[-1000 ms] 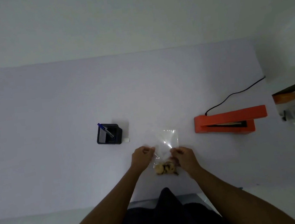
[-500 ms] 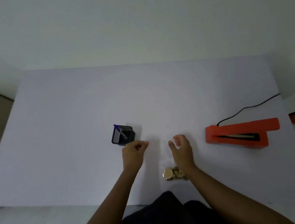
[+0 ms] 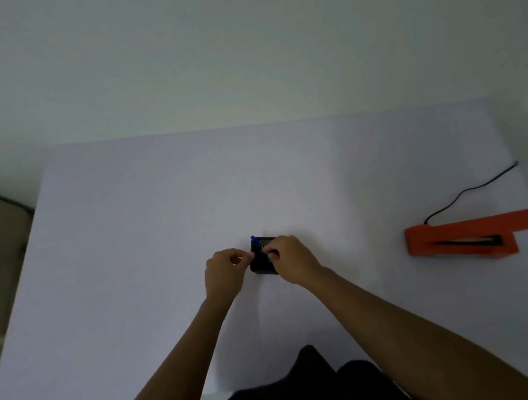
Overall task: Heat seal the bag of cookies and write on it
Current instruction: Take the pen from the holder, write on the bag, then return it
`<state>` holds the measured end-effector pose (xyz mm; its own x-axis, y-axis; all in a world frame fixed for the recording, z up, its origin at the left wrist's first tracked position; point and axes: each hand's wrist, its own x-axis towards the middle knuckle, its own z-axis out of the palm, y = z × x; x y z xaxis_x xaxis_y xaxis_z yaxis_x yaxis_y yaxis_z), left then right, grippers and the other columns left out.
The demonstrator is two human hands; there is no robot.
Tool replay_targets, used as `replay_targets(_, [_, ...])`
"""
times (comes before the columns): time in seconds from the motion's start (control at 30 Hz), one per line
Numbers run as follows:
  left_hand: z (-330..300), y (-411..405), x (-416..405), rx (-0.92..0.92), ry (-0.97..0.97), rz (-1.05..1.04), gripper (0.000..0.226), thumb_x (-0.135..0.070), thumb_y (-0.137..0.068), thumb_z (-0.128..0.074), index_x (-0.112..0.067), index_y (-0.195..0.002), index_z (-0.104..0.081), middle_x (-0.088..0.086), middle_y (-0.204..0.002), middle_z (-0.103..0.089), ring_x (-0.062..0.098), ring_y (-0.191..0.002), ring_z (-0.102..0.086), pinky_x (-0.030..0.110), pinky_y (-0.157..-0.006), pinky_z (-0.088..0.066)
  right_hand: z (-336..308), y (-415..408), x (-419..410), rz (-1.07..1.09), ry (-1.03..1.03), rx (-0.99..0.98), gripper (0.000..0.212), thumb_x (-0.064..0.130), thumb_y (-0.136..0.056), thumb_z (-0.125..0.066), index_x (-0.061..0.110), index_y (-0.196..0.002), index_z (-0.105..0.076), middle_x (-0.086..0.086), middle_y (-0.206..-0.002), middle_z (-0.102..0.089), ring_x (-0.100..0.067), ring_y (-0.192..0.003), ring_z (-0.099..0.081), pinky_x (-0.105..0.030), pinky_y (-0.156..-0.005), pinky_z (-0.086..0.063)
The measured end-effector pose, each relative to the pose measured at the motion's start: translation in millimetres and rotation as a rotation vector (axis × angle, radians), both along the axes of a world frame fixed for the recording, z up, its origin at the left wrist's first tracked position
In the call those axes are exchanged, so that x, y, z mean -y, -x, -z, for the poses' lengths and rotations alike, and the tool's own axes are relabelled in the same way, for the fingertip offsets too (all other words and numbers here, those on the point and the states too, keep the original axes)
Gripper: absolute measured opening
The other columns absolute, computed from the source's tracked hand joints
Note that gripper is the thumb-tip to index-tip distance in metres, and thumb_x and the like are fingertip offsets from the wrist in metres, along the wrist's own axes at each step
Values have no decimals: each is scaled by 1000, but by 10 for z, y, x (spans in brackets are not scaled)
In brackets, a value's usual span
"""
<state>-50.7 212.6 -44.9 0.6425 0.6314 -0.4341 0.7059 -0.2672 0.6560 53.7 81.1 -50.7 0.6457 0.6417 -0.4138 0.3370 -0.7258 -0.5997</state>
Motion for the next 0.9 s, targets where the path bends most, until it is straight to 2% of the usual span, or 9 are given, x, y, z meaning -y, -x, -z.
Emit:
replay_targets(0.07, [55,-33,-28,-9,12,72,23,-38,-86,-72,-17,-91,-78,-3,-84,-75,10,-74,-67,21,-64,-51,-4,-8,-80,-19,110,15,27,7,-92,-52,17,-107,-73,-13,-110,-67,-28,-92,-63,-36,-78,-57])
replay_targets(0.23, [141,-111,-64,-65,29,176,22,-32,-89,-70,-11,-88,-77,4,-77,-73,18,-66,-65,32,-66,-55,-73,-47,-161,-103,209,-23,38,7,-92,-53,20,-126,-65,-14,-108,-64,-26,-88,-57,-32,-73,-48])
replay_targets(0.3, [175,-108,-82,-75,46,190,21,-30,-89,-69,-11,-85,-77,4,-73,-72,16,-60,-61,31,-60,-52,-71,-50,-192,-104,210,-24,32,8,-93,-54,17,-121,-66,-12,-106,-67,-27,-88,-62,-33,-72,-49])
replay_targets(0.43, [191,-96,-92,-59,55,195,22,-26,-89,-69,-11,-75,-76,3,-64,-69,12,-48,-52,26,-51,-43,-37,0,-318,-69,251,-3,9,15,-91,-61,10,-97,-67,-7,-87,-63,-28,-84,-65,-32,-65,-43])
replay_targets(0.53, [191,-86,-83,-67,41,204,25,-24,-87,-68,-7,-69,-74,5,-60,-68,11,-44,-49,27,-48,-43,24,71,-376,31,287,34,12,18,-91,-61,10,-93,-70,-10,-91,-70,-26,-78,-64,-32,-67,-48])
replay_targets(0.63, [147,-79,-112,-52,2,192,27,-24,-86,-66,-4,-70,-73,9,-63,-70,19,-50,-59,35,-51,-54,39,142,-352,194,99,32,14,19,-97,-57,10,-95,-67,-11,-94,-71,-25,-83,-66,-35,-73,-53])
replay_targets(0.77, [78,-48,-272,-36,-58,160,25,-24,-87,-66,-9,-70,-73,6,-62,-69,19,-53,-63,33,-55,-56,-59,236,-265,425,-251,-44,16,26,-104,-48,12,-104,-56,-5,-97,-71,-18,-80,-67,-29,-70,-55])
replay_targets(0.87, [72,-3,-449,-44,-81,141,22,-25,-87,-66,-10,-73,-75,8,-66,-70,22,-60,-67,36,-59,-58,-171,295,-241,633,-471,-114,12,20,-104,-48,16,-115,-50,-5,-98,-73,-11,-75,-66,-25,-71,-56])
replay_targets(0.9, [71,12,-497,-49,-84,139,22,-25,-87,-67,-11,-73,-75,8,-67,-70,22,-61,-67,35,-59,-58,-212,304,-226,722,-547,-158,17,16,-103,-50,18,-120,-46,-5,-96,-74,-8,-72,-66,-21,-70,-55])
